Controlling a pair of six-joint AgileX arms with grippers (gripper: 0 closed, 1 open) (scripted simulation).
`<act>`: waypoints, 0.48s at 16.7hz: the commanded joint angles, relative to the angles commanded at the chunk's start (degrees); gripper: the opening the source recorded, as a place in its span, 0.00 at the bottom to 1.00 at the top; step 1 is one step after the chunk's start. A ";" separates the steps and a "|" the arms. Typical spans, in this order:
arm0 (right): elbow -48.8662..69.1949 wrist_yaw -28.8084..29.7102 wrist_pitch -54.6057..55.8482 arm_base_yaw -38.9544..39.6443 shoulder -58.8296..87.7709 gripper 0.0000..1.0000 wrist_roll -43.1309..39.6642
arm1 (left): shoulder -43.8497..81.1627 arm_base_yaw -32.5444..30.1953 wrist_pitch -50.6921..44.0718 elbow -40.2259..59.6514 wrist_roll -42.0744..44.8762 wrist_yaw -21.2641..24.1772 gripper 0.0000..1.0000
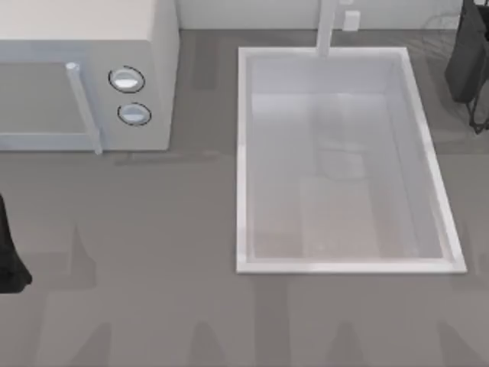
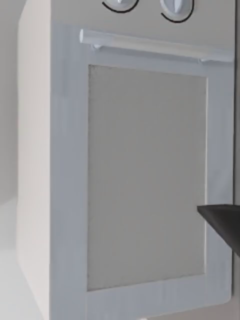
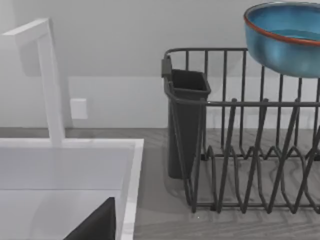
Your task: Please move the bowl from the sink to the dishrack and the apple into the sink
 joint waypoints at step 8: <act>6.81 -0.49 -4.94 -0.86 8.40 1.00 -1.28 | 0.00 0.00 0.00 0.00 0.00 0.00 1.00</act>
